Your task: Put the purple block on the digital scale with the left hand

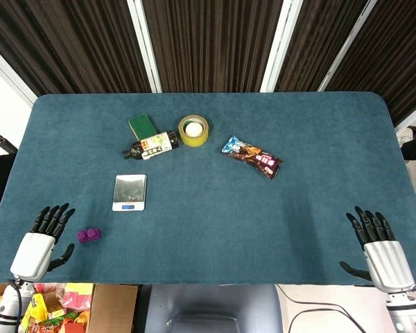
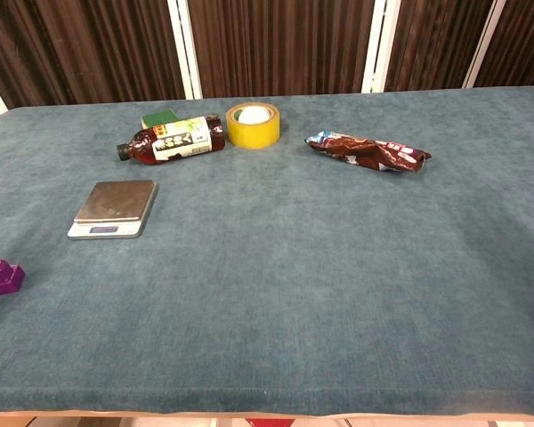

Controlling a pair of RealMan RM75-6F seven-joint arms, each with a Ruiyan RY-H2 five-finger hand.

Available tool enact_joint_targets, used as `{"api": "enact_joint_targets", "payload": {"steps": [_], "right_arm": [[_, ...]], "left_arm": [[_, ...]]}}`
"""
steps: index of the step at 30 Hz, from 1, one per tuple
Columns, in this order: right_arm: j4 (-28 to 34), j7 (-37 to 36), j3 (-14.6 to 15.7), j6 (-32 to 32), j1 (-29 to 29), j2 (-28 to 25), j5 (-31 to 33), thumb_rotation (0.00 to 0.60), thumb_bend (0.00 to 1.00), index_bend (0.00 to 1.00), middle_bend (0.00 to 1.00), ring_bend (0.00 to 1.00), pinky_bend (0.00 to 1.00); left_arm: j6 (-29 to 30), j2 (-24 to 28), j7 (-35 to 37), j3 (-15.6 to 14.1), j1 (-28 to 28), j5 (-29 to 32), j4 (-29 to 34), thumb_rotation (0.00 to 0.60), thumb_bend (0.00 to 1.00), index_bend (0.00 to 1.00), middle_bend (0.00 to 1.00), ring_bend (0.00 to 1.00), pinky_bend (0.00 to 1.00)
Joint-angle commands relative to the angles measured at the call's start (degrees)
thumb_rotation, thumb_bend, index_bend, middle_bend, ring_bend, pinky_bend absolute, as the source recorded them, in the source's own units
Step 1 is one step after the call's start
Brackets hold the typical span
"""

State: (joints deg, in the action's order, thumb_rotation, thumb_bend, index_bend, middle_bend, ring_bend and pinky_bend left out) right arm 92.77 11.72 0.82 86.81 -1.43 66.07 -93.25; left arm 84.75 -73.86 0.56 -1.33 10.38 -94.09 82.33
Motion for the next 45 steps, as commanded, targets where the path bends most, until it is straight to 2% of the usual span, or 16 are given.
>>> {"api": "enact_joint_targets", "payload": {"steps": [1,5,7,8,9,10,11,12,13,16,23,34,40,45], "right_arm": [[0.0,0.0,0.1,0.0,0.0,0.0,-0.1,0.600,0.15,0.00,0.00,0.00,0.00],[0.1,-0.1,0.1,0.1,0.0,0.0,-0.3,0.600,0.15,0.00,0.00,0.00,0.00],[0.0,-0.3,0.2,0.3,0.1,0.0,-0.5,0.600,0.15,0.00,0.00,0.00,0.00],[0.0,-0.4,0.2,0.3,0.1,0.0,-0.5,0.600,0.15,0.00,0.00,0.00,0.00],[0.0,-0.6,0.2,0.2,0.1,-0.1,-0.5,0.600,0.15,0.00,0.00,0.00,0.00],[0.0,-0.7,0.2,0.2,0.1,-0.1,-0.4,0.600,0.15,0.00,0.00,0.00,0.00],[0.0,-0.9,0.2,0.2,0.0,-0.2,-0.4,0.600,0.15,0.00,0.00,0.00,0.00],[-0.1,-0.9,0.1,0.2,0.0,-0.2,-0.3,0.600,0.15,0.00,0.00,0.00,0.00],[0.0,-0.9,0.1,0.0,0.0,-0.2,-0.1,0.600,0.15,0.00,0.00,0.00,0.00],[0.0,-1.0,0.0,-0.1,-0.1,-0.2,0.0,0.600,0.15,0.00,0.00,0.00,0.00],[0.0,-1.0,0.0,-0.3,-0.1,-0.2,0.2,0.600,0.15,0.00,0.00,0.00,0.00],[0.1,-0.6,0.1,-0.5,-0.2,-0.1,0.0,0.600,0.15,0.00,0.00,0.00,0.00],[0.2,-0.9,0.1,-0.6,-0.3,-0.2,0.2,0.600,0.15,0.00,0.00,0.00,0.00],[0.2,-0.8,0.2,-0.7,-0.3,-0.2,0.0,0.600,0.15,0.00,0.00,0.00,0.00]], "left_arm": [[-0.1,0.0,0.0,0.0,0.1,0.0,0.0,0.600,0.39,0.00,0.00,0.00,0.03],[-0.8,-0.5,-0.3,-0.3,0.4,-0.3,-0.4,0.600,0.39,0.00,0.00,0.00,0.04],[-1.3,-1.2,-1.4,-0.6,0.6,-0.7,-1.0,0.600,0.39,0.00,0.00,0.05,0.09],[-1.5,-1.8,-1.7,-0.5,0.7,-0.7,-1.3,0.600,0.39,0.00,0.00,0.14,0.20],[-1.9,-2.7,-2.1,-0.4,0.9,-0.5,-1.9,0.600,0.39,0.00,0.00,0.27,0.37],[-2.3,-3.4,-2.6,-0.3,1.0,-0.2,-2.5,0.600,0.39,0.00,0.01,0.37,0.47],[-2.9,-4.3,-2.9,-0.1,1.1,0.3,-3.0,0.600,0.39,0.00,0.04,0.53,0.63],[-3.6,-5.1,-3.1,0.0,1.2,1.1,-3.4,0.600,0.39,0.01,0.06,0.65,0.74],[-4.4,-6.2,-3.8,0.3,1.3,2.1,-4.1,0.600,0.39,0.02,0.08,0.74,0.83],[-6.4,-9.3,-4.9,1.3,2.0,4.2,-6.4,0.600,0.39,0.05,0.11,0.86,0.94],[-9.6,-13.2,-7.5,2.3,2.6,8.1,-11.0,0.600,0.38,0.07,0.14,0.93,1.00],[-13.0,-16.0,-9.9,2.2,3.0,11.1,-14.6,0.600,0.37,0.16,0.24,0.96,1.00],[-13.1,-17.9,-9.8,2.6,3.1,11.8,-17.8,0.600,0.37,0.32,0.40,0.98,1.00],[-11.6,-19.7,-11.0,3.3,3.1,12.0,-20.4,0.600,0.38,0.51,0.56,1.00,1.00]]}}
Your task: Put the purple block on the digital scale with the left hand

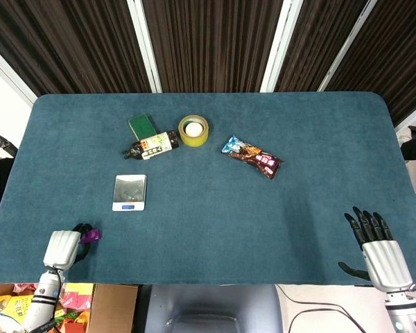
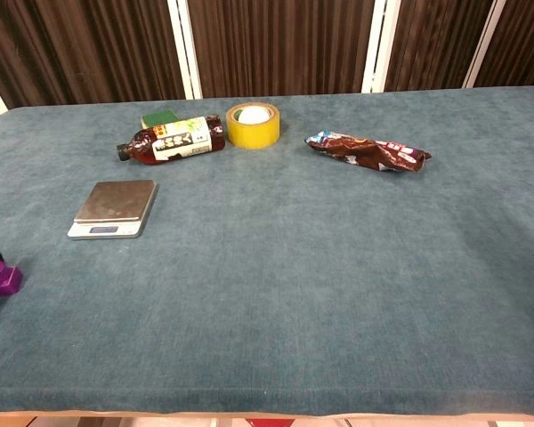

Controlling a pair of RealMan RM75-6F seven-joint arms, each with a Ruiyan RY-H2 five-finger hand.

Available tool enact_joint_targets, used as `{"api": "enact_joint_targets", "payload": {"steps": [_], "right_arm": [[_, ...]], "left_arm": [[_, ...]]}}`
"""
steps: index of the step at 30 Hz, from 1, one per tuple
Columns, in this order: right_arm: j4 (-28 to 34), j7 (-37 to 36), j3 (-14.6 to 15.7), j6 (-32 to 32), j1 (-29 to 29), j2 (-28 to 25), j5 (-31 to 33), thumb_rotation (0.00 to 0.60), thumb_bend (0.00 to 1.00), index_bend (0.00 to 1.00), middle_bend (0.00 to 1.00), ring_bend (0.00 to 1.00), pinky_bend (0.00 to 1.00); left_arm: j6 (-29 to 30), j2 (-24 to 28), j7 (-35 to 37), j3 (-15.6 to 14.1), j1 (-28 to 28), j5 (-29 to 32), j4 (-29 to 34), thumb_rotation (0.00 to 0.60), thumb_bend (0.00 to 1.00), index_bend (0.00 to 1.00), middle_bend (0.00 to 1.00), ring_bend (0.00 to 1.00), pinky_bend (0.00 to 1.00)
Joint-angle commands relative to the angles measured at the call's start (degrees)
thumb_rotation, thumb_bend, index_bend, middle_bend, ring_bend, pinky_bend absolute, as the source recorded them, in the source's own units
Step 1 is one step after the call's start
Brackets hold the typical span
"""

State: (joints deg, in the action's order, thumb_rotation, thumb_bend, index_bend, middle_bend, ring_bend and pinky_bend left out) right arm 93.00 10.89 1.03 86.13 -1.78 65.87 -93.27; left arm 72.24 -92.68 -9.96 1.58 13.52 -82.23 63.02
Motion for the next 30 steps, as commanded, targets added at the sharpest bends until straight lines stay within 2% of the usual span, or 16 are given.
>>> {"api": "enact_joint_targets", "payload": {"steps": [1,6,11,14,18,21,24,30], "right_arm": [[0.0,0.0,0.0,0.0,0.0,0.0,0.0,0.600,0.15,0.00,0.00,0.00,0.00],[0.0,0.2,0.1,-0.2,-0.1,0.1,0.0,0.600,0.15,0.00,0.00,0.00,0.00],[0.1,0.7,0.1,-0.5,-0.2,0.3,0.0,0.600,0.15,0.00,0.00,0.00,0.00],[0.2,0.9,0.1,-0.8,-0.4,0.4,0.2,0.600,0.15,0.00,0.00,0.00,0.00],[0.2,1.2,0.1,-1.2,-0.6,0.4,0.3,0.600,0.15,0.00,0.00,0.00,0.00],[0.2,1.3,0.0,-1.4,-0.7,0.3,0.4,0.600,0.15,0.00,0.00,0.00,0.00],[0.1,1.1,-0.1,-1.6,-0.8,0.2,0.7,0.600,0.15,0.00,0.00,0.00,0.00],[0.2,0.2,-0.2,-1.6,-0.8,-0.2,1.0,0.600,0.15,0.00,0.00,0.00,0.00]], "left_arm": [[1.3,-1.2,-0.2,0.6,-0.1,0.1,-1.3,0.600,0.39,0.54,0.59,1.00,1.00],[4.2,-2.0,1.0,1.8,0.1,-0.6,-1.5,0.600,0.44,0.65,0.69,1.00,1.00],[4.1,-0.9,1.4,4.4,2.4,-0.5,2.3,0.600,0.46,0.67,0.72,1.00,1.00],[2.2,-0.1,1.0,7.5,5.1,1.0,5.7,0.600,0.45,0.67,0.72,1.00,1.00],[-1.6,-0.6,-1.6,13.5,9.2,6.6,8.7,0.600,0.45,0.67,0.71,1.00,1.00],[-5.3,-1.8,-4.8,16.5,12.8,10.9,8.5,0.600,0.45,0.67,0.71,1.00,1.00],[-7.8,-3.6,-7.5,17.8,15.4,13.8,6.5,0.600,0.45,0.67,0.70,1.00,1.00],[-10.5,-7.6,-11.2,18.4,19.3,17.6,1.3,0.600,0.43,0.66,0.69,1.00,1.00]]}}
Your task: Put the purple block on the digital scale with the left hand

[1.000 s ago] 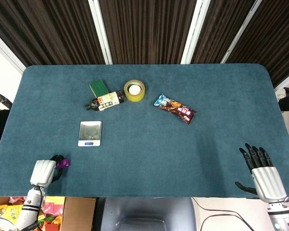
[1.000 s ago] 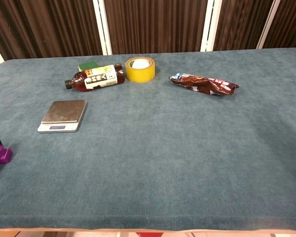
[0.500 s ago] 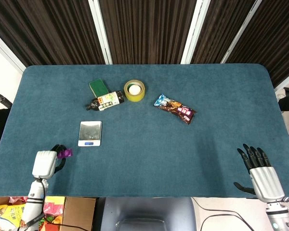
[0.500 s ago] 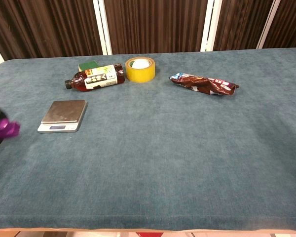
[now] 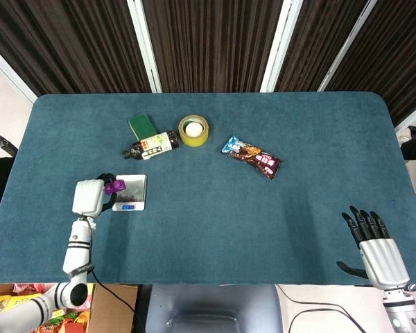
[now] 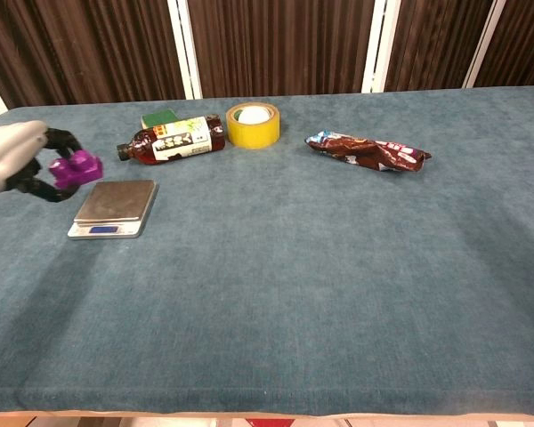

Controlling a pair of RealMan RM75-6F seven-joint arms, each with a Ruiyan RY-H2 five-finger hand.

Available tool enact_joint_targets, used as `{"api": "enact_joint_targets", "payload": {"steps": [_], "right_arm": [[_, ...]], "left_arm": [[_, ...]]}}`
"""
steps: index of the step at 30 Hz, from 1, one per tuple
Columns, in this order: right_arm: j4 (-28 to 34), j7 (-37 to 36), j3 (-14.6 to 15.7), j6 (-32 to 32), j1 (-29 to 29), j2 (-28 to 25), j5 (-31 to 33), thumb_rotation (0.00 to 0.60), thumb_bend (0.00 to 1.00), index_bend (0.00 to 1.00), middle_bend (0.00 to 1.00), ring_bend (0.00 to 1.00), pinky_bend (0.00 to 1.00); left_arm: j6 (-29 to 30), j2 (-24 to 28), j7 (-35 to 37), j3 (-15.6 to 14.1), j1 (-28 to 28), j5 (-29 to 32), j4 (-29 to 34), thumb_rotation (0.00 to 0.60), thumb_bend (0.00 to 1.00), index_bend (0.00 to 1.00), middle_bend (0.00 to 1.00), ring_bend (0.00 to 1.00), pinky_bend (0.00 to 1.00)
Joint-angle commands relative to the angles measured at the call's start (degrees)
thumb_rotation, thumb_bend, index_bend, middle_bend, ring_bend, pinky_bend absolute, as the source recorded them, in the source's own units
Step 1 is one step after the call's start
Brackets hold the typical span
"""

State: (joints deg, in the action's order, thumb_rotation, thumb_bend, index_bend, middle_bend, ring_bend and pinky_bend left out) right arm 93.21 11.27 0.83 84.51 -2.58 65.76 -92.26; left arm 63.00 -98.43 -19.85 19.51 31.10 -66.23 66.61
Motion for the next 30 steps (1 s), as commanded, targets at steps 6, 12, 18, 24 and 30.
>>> {"api": "enact_joint_targets", "payload": {"steps": [6,12,18,24,30], "right_arm": [[-0.1,-1.0,0.2,0.3,0.1,-0.4,-0.3,0.600,0.15,0.00,0.00,0.00,0.00],[-0.1,-1.2,0.3,0.4,0.1,-0.5,-0.5,0.600,0.15,0.00,0.00,0.00,0.00],[-0.2,-1.3,0.3,0.7,0.2,-0.5,-0.5,0.600,0.15,0.00,0.00,0.00,0.00],[-0.2,-1.2,0.3,0.8,0.3,-0.4,-0.5,0.600,0.15,0.00,0.00,0.00,0.00],[-0.2,-0.6,0.4,0.7,0.3,-0.3,-0.6,0.600,0.15,0.00,0.00,0.00,0.00]], "left_arm": [[-1.9,-4.2,-2.6,0.1,3.5,3.3,-5.8,0.600,0.41,0.57,0.59,1.00,1.00],[-2.4,-5.0,-2.2,-0.6,4.3,3.8,-7.3,0.600,0.41,0.33,0.33,1.00,1.00],[-2.8,-4.8,-1.6,-1.2,4.7,4.2,-7.6,0.600,0.40,0.17,0.16,1.00,1.00],[-2.0,-3.6,-1.7,-2.1,4.4,3.8,-5.3,0.600,0.40,0.17,0.15,1.00,1.00],[4.9,0.6,0.7,-4.2,1.6,-1.4,2.0,0.600,0.40,0.17,0.15,1.00,1.00]]}}
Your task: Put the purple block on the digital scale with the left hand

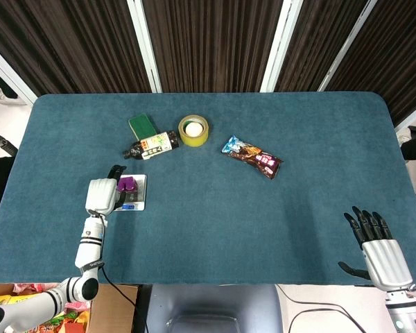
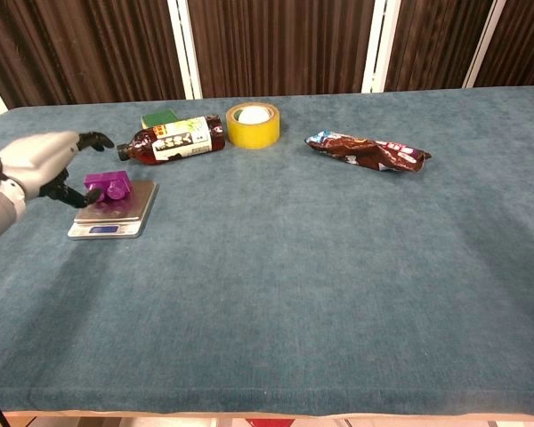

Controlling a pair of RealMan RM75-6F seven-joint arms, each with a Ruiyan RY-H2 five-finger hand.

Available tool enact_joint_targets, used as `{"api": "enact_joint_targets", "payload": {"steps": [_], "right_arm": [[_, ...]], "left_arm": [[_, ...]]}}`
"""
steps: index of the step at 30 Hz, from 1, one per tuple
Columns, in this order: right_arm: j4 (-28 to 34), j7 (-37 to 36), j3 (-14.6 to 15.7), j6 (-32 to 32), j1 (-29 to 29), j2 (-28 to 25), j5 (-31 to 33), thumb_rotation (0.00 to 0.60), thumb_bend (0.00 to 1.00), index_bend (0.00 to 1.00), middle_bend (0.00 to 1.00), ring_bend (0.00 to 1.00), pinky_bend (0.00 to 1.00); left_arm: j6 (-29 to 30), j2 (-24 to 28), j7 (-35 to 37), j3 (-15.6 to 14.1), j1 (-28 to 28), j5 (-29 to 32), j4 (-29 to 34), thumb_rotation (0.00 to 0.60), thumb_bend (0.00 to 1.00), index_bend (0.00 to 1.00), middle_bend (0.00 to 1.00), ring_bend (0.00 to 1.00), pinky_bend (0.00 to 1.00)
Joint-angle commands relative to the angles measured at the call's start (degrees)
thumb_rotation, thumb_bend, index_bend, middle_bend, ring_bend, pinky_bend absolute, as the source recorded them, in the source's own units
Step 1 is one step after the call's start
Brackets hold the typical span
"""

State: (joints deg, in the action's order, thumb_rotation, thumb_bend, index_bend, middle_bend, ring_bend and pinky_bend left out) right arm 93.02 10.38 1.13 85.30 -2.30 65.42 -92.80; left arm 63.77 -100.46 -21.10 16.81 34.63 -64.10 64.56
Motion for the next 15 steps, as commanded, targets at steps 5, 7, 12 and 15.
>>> {"api": "enact_joint_targets", "payload": {"steps": [5,7,12,15], "right_arm": [[0.0,0.8,0.2,0.1,0.1,0.2,-0.2,0.600,0.15,0.00,0.00,0.00,0.00],[0.0,0.9,0.2,0.3,0.3,0.2,-0.3,0.600,0.15,0.00,0.00,0.00,0.00],[0.0,1.6,0.2,0.7,0.4,0.6,-0.5,0.600,0.15,0.00,0.00,0.00,0.00],[0.1,2.4,0.1,0.8,0.4,0.9,-0.7,0.600,0.15,0.00,0.00,0.00,0.00]], "left_arm": [[13.0,10.3,9.9,-8.9,-8.8,-14.1,12.3,0.600,0.39,0.10,0.08,0.58,0.73],[16.6,14.8,13.8,-13.7,-12.7,-18.5,14.9,0.600,0.39,0.06,0.05,0.29,0.39],[28.2,19.7,19.9,-20.8,-22.0,-25.3,13.7,0.600,0.39,0.00,0.00,0.01,0.05],[31.0,20.4,22.4,-21.8,-24.3,-26.9,11.8,0.600,0.39,0.00,0.00,0.00,0.03]]}}
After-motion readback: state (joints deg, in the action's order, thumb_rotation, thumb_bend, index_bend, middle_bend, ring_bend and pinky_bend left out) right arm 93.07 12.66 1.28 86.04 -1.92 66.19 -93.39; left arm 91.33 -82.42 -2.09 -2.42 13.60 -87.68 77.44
